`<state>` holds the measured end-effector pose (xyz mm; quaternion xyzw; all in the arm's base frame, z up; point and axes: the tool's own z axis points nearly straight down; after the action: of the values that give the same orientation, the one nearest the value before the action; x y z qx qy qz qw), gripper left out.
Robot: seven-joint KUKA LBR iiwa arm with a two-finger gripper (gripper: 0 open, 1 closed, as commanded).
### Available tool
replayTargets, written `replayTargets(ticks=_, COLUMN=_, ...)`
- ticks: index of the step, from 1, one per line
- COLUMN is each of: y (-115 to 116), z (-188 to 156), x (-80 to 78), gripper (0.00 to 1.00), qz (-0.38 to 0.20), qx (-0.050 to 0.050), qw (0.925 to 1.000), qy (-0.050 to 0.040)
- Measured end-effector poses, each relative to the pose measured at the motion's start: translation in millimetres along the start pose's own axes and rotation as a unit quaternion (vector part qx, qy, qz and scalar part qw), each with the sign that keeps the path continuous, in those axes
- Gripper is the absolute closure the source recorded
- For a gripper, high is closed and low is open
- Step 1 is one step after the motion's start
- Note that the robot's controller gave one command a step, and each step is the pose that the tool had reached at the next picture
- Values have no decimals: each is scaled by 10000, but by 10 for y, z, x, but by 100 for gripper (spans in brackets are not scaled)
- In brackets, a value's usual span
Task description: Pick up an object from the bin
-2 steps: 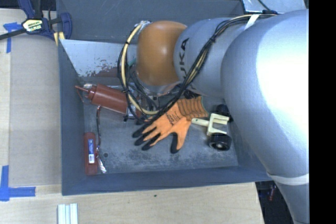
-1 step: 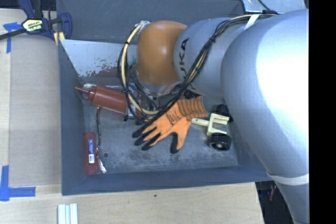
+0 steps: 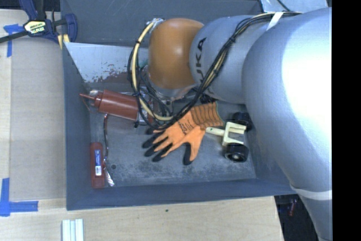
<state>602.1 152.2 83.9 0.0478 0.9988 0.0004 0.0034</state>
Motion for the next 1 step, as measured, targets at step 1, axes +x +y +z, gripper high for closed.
replayTargets(ticks=1, y=-10, z=-414, x=16, gripper=100, qz=3, qx=11, qw=10000, qy=35)
